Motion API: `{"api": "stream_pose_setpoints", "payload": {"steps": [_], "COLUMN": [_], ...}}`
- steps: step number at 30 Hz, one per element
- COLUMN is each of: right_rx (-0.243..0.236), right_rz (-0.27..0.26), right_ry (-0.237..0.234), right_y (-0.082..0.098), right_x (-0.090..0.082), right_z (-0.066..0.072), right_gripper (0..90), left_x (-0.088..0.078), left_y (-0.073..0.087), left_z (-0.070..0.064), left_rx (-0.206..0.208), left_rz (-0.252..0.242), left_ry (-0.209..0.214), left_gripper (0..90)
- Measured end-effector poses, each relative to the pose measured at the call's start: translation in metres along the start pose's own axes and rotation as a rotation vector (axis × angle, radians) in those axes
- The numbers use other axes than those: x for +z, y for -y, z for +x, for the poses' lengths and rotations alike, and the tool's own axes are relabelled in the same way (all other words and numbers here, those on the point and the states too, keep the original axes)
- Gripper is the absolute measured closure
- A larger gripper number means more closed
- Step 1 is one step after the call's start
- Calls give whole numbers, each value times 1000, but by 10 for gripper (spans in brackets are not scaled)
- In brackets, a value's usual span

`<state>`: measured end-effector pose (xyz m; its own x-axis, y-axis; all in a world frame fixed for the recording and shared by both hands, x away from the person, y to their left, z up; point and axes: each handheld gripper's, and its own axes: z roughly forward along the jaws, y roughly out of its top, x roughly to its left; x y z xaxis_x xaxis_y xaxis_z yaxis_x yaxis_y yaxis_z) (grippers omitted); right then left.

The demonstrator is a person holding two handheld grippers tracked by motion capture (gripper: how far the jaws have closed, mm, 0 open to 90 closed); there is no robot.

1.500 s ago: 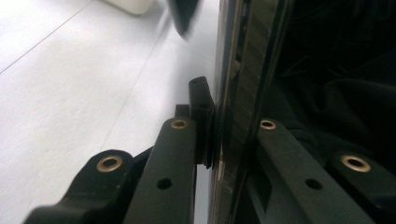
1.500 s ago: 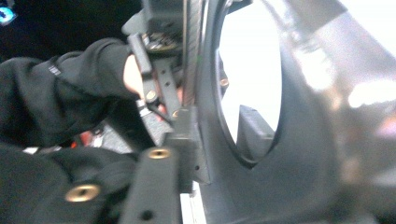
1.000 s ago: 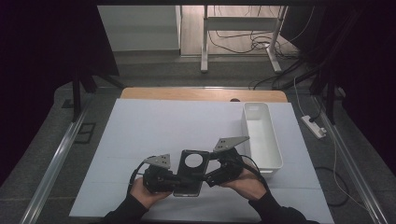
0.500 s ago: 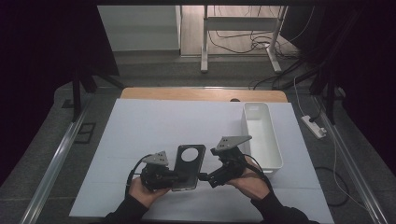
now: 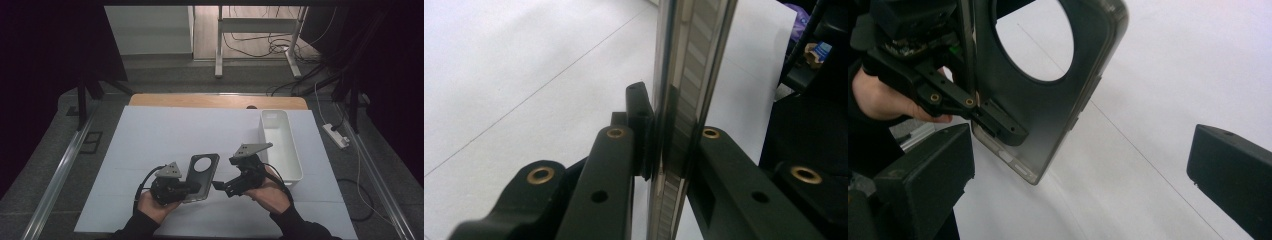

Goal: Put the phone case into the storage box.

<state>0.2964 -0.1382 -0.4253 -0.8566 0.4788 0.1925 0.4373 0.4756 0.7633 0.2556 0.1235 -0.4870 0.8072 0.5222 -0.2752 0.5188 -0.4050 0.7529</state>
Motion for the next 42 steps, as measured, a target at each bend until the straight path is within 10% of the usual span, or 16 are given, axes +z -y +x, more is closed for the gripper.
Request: {"api": "stream_pose_setpoints", "payload": {"steps": [12,30,42], "right_rx": [3,-84,-115], "right_rz": [-34,-114,-146], "right_ry": [79,117,81], "right_y": [-6,-9,-8], "right_x": [-10,-22,-24], "right_z": [0,5,7], "right_gripper": [0,599,766], "left_x": [4,8,10], "left_y": [1,1,1], "left_z": [-6,-8,-6], "left_rx": [-9,-7,-10], "left_rz": [11,24,22], "left_ry": [15,63,142], "left_gripper": [849,849,850]}}
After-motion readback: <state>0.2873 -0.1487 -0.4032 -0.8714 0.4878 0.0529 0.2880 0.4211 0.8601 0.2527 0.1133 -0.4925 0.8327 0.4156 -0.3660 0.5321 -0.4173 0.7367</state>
